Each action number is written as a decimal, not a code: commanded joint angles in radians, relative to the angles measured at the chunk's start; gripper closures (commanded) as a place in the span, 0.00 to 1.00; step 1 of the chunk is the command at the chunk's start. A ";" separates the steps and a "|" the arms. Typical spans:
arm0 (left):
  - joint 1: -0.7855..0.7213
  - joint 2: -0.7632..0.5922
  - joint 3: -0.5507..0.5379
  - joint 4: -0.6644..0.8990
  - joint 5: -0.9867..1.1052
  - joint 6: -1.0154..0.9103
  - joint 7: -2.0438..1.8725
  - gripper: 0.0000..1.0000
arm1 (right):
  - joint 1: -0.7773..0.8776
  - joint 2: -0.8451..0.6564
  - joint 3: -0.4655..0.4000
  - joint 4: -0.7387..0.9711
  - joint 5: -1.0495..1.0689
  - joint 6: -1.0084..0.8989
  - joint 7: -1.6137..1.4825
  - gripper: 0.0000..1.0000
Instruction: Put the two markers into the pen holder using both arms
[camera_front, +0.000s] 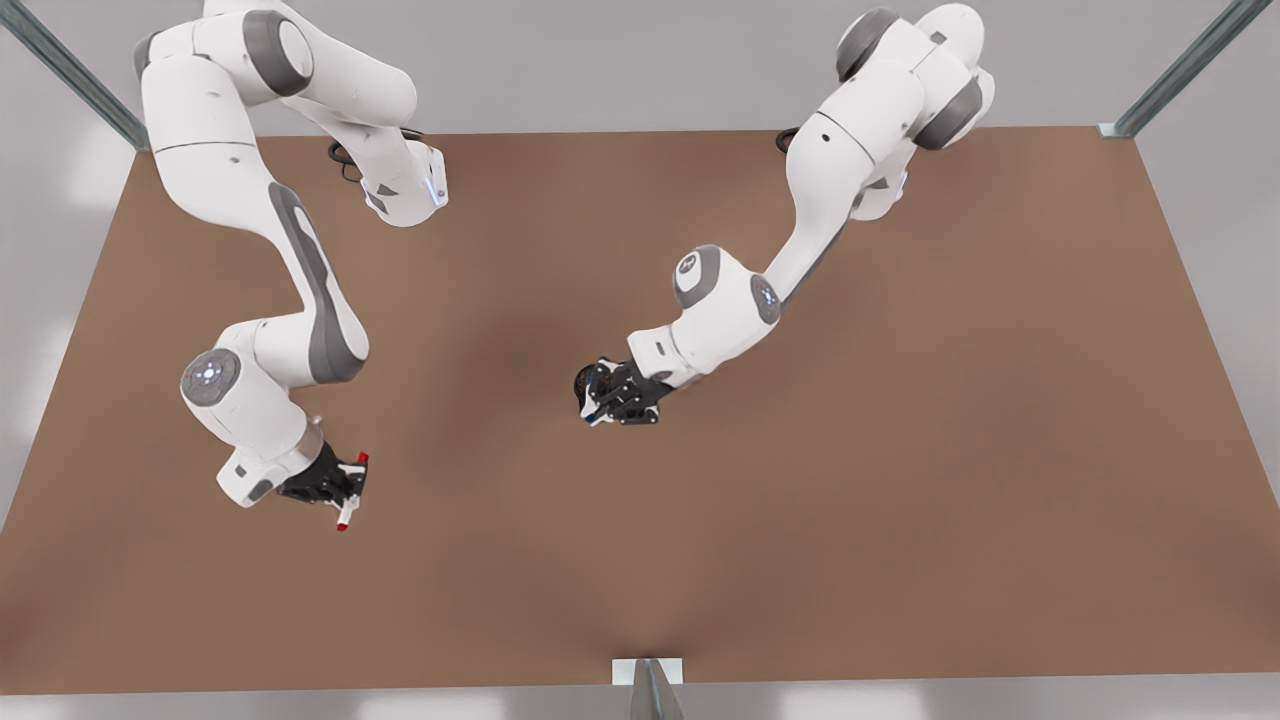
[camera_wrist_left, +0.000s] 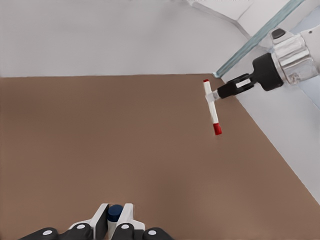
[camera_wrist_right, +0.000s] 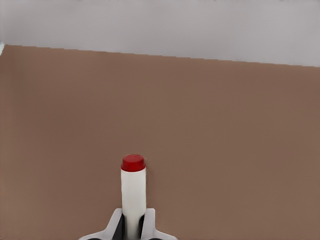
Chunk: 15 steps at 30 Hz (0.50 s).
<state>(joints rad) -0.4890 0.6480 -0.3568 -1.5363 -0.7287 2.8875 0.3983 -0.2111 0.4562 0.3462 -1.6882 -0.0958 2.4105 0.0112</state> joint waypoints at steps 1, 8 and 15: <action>-0.013 0.018 -0.010 -0.022 -0.021 0.257 0.514 0.79 | 0.022 0.001 0.002 0.030 -0.005 -0.041 0.012 0.72; -0.040 0.013 -0.027 -0.103 -0.070 0.285 0.516 0.79 | 0.042 0.006 0.002 0.039 -0.004 -0.041 0.018 0.72; -0.075 0.007 -0.047 -0.156 -0.087 0.309 0.514 0.62 | 0.030 -0.001 0.002 0.032 -0.004 -0.041 0.004 0.72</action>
<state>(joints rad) -0.5560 0.6539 -0.4026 -1.6918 -0.8105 3.1621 0.6934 -0.1801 0.4571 0.3480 -1.6572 -0.0940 2.3749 0.0060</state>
